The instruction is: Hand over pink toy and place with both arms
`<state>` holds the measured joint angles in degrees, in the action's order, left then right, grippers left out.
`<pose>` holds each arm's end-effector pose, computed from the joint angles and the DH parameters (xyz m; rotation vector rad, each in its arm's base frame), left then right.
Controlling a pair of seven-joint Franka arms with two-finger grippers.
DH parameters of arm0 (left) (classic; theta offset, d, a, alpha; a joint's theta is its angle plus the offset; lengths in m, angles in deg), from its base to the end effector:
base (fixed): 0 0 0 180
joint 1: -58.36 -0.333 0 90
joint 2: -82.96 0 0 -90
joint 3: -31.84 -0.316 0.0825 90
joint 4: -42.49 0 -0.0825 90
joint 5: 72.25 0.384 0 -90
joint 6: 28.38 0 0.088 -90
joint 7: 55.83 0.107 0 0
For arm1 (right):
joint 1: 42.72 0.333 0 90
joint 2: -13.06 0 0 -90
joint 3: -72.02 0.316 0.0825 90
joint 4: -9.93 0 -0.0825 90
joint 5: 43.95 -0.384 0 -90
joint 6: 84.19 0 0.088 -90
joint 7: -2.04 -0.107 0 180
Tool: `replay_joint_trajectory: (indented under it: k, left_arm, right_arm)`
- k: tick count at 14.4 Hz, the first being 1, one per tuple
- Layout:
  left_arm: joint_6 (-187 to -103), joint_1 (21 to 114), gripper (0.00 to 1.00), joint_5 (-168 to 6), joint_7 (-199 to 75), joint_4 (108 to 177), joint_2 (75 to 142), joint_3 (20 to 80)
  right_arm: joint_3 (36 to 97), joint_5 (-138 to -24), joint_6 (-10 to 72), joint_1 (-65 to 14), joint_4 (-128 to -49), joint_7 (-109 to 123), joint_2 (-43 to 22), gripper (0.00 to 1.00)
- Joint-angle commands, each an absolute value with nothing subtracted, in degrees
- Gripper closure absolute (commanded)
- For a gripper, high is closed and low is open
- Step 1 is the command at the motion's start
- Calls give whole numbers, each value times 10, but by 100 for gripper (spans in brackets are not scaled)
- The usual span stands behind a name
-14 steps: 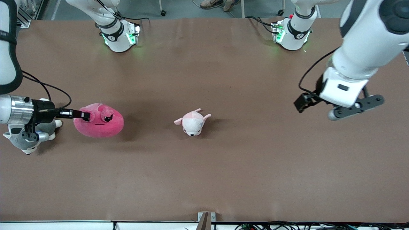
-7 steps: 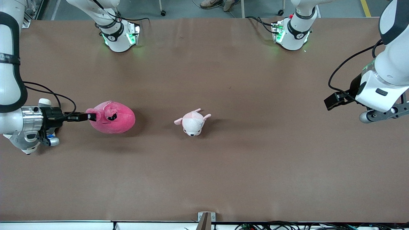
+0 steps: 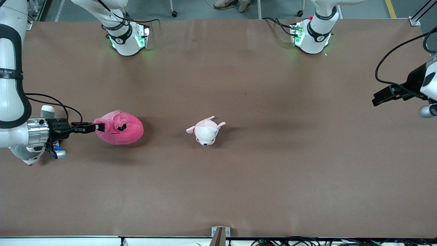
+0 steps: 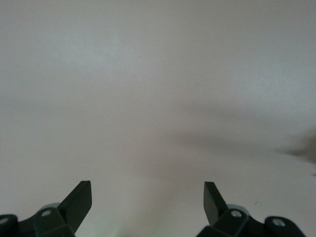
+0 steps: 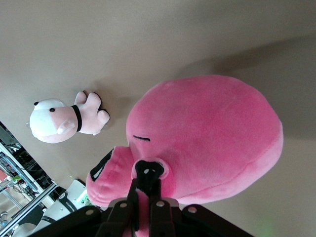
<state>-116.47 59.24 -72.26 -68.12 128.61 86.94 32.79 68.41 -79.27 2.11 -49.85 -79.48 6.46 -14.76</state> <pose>0.5723 -0.0180 0.6143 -3.1251 -0.2861 0.0549 0.6311 -0.0483 0.3516 -2.4208 0.2976 0.5651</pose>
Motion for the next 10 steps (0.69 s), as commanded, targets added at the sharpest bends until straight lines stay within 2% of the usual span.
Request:
replay_joint_trajectory:
  k: [1, 4, 7, 10]
  left_arm:
    - [-1190, 603, 0, -727, -667, 1338, 813, 317]
    - [-1165, 599, 0, -727, -662, 1342, 788, 324]
    - [-1158, 584, 0, -705, -673, 1341, 787, 378]
    - [-1161, 583, 0, -702, -673, 1339, 788, 391]
  right_arm:
    - [695, -805, 15, -511, -792, 70, -155, 99]
    - [695, -805, 19, -511, -790, 77, -162, 99]
    - [695, -808, 19, -511, -788, 77, -174, 99]
    - [695, -806, 19, -511, -787, 87, -181, 99]
